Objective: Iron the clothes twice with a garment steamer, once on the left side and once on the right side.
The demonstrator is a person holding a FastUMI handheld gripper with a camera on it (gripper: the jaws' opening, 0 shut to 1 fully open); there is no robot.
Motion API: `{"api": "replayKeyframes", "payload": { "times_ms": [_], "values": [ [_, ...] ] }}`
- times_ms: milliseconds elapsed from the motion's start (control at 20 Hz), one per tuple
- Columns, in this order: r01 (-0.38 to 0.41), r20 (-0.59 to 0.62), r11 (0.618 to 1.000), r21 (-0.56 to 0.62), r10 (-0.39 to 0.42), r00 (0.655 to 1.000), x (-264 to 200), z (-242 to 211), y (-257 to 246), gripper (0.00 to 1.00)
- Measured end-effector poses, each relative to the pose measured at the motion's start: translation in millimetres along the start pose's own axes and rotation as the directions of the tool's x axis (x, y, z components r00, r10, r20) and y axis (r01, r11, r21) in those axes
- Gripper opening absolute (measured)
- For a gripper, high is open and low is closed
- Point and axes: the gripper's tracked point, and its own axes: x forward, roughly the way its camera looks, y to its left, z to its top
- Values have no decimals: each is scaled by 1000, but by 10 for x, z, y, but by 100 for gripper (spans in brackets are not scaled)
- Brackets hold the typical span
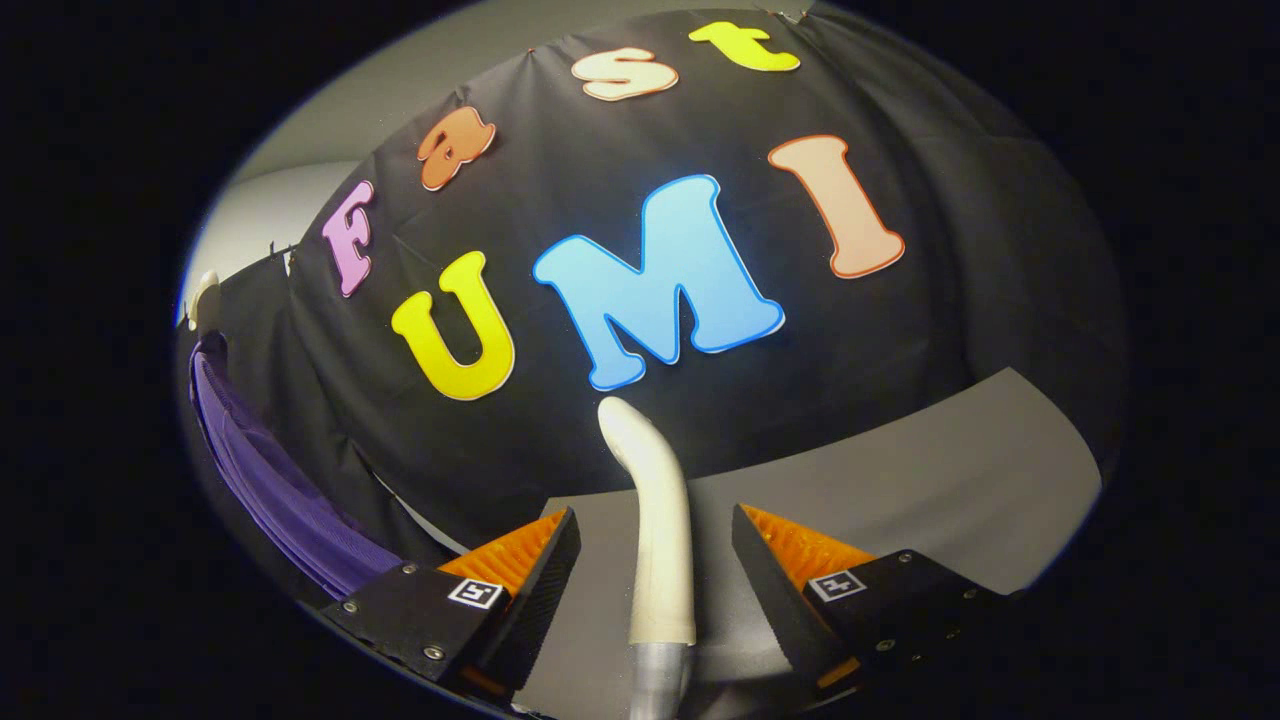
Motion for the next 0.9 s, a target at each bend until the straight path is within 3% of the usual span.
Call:
{"api": "replayKeyframes", "payload": {
  "times_ms": [350,550,700,900],
  "values": [
    [-68,-170,992,105,85,982,241,-337,-35,93],
    [-89,-248,975,202,139,959,341,-501,-3,75],
    [-118,-249,951,286,193,949,335,-506,40,45],
    [-154,-219,937,315,229,948,228,-459,86,39]
  ]
}}
